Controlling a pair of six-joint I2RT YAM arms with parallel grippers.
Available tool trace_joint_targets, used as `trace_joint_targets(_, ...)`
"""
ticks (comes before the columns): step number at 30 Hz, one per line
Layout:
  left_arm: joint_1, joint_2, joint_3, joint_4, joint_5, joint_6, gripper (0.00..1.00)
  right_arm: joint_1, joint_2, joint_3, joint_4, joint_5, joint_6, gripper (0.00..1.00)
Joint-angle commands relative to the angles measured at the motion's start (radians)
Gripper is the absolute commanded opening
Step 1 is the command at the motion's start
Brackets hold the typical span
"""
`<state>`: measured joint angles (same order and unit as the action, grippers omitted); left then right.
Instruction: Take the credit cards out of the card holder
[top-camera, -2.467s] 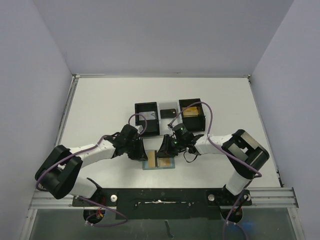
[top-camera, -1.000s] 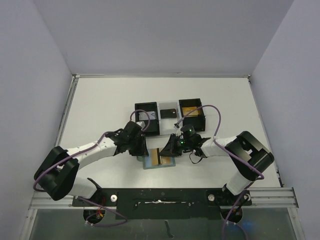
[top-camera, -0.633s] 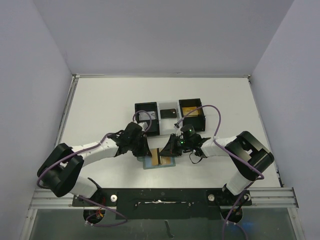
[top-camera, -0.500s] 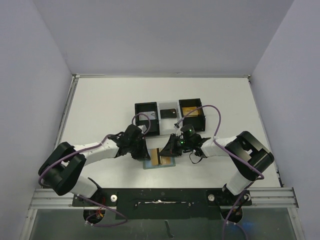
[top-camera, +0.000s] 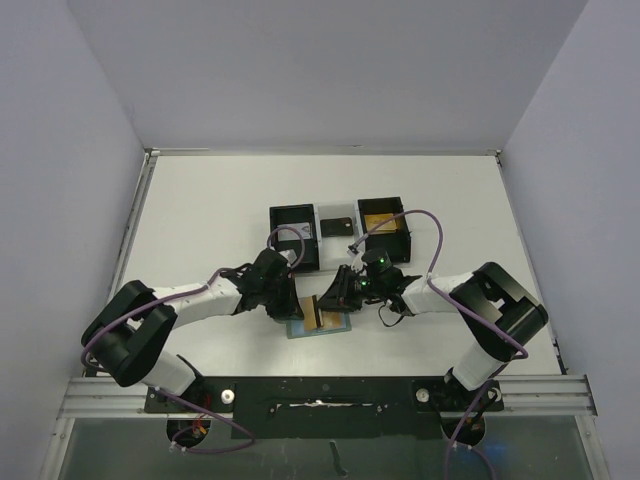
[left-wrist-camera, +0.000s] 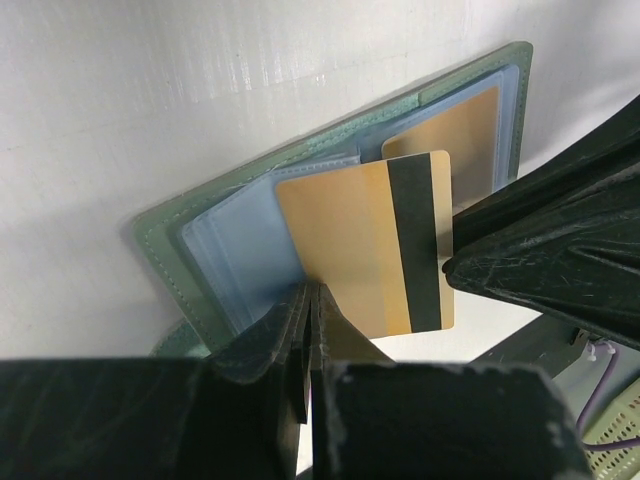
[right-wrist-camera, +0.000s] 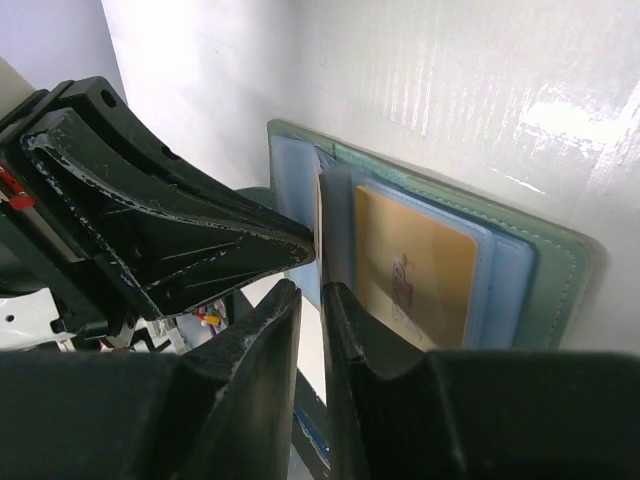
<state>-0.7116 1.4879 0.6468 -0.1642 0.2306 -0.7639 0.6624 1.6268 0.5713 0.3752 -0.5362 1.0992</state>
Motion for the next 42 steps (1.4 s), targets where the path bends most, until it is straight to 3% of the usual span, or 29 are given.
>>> trace_joint_targets(1, -0.012, 0.041, -0.028, -0.049, -0.073, 0.009, 0.00, 0.013, 0.011, 0.013, 0.065, -0.017, 0.006, 0.18)
trace_joint_targets(11, -0.012, 0.040, -0.039, -0.037, -0.070, -0.001, 0.00, 0.044, 0.052, 0.066, 0.012, -0.009, -0.021, 0.20)
trace_joint_targets(26, -0.012, 0.028, -0.037, -0.033, -0.072, 0.002, 0.00, 0.060, 0.073, 0.100, -0.039, 0.033, -0.038, 0.16)
trace_joint_targets(35, -0.013, 0.020, -0.041, -0.037, -0.078, 0.001, 0.00, 0.057, 0.024, 0.085, -0.076, 0.064, -0.054, 0.00)
trace_joint_targets(42, -0.012, 0.011, -0.036, -0.045, -0.085, 0.011, 0.00, 0.021, -0.082, 0.070, -0.177, 0.083, -0.098, 0.00)
